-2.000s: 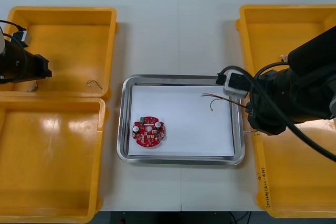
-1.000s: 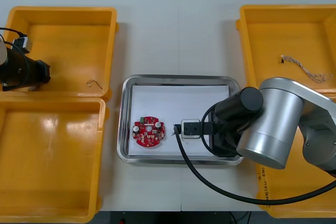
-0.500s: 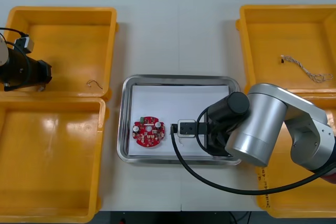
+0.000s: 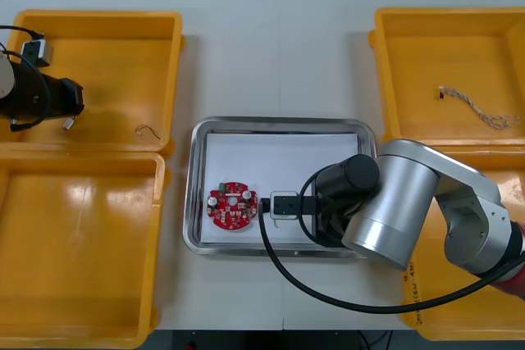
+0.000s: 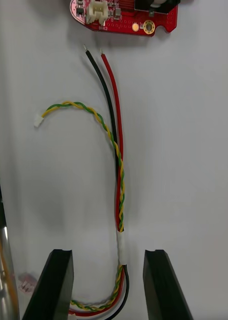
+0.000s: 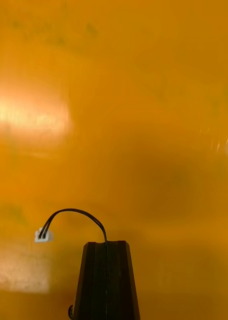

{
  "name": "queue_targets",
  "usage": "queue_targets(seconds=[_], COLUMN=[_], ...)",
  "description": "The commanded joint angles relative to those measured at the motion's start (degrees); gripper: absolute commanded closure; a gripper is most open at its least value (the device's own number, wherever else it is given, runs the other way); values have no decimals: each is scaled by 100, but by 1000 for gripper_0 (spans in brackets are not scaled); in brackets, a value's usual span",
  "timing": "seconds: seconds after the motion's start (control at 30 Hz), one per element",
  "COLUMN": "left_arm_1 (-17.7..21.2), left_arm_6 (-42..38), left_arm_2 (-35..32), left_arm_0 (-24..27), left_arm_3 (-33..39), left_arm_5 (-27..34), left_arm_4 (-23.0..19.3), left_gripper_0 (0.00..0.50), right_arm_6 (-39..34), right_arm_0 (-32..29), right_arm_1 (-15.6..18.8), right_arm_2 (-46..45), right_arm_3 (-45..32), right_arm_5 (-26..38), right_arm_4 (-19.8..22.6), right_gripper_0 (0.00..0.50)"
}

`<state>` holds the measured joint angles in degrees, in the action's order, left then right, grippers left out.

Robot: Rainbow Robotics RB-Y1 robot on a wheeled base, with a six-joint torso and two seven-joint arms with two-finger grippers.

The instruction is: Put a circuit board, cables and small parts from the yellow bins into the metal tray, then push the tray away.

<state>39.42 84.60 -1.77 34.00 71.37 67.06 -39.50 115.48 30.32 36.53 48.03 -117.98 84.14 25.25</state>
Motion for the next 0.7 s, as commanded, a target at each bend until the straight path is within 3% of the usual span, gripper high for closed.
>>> queue_targets(seconds=[0.03, 0.33, 0.5, 0.7], left_arm_1=[-31, -31, -31, -137], left_arm_6=[601, 619, 636, 654], left_arm_2=[186, 204, 327, 485], left_arm_0=[-8, 45, 352, 537], left_arm_3=[185, 158, -211, -598], left_arm_5=[-422, -747, -765, -1072], left_arm_4=[-67, -76, -84, -76], left_gripper_0=[500, 500, 500, 500], right_arm_6=[168, 124, 45, -52], right_arm_0=[-61, -52, -8, 203], right_arm_1=[-137, -137, -207, -313], right_arm_2=[66, -92, -505, -1190], right_arm_3=[-58, -146, -357, -471], right_arm_5=[-64, -3, 507, 1219], right_arm_4=[-108, -223, -196, 366], right_gripper_0=[0, 0, 0, 0])
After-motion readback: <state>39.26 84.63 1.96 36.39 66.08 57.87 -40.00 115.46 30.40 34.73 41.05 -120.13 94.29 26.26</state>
